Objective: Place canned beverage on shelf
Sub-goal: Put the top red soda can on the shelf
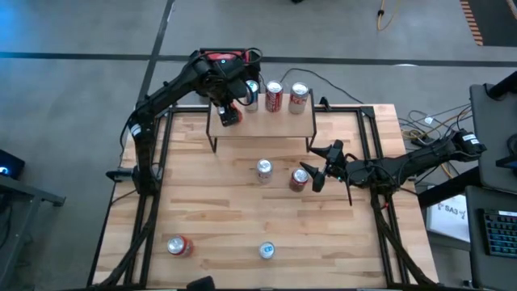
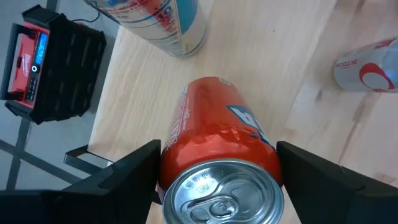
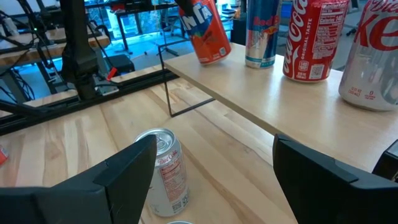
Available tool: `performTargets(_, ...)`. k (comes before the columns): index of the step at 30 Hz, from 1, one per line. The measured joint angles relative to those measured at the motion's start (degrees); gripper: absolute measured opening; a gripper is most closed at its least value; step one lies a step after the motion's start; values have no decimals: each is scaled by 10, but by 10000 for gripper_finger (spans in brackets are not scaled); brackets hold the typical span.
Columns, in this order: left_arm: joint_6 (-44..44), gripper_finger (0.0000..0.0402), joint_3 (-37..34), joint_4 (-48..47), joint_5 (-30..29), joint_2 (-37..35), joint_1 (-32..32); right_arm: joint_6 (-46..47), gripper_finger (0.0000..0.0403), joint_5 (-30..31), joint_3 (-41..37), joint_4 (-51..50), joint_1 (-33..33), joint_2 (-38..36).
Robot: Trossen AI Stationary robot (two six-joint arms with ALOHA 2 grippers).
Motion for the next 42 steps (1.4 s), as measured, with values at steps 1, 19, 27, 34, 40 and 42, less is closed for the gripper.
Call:
performTargets(1,0,289,0,-1,0,-1,0,0,299,0,0,0,0,0)
performTargets(19,-13,294,-37,2,-2,-23,7,0,299,0,0,0,0,0)
performTargets(27,-19,333,-37,0,0,-24,7,0,299,0,0,0,0,0)
performTargets(34,-21,334,-37,0,0,-25,7,0,299,0,0,0,0,0)
performTargets(40,-21,333,-37,0,0,-25,7,0,299,0,0,0,0,0)
performTargets(42,-21,333,-37,0,0,-25,7,0,299,0,0,0,0,0)
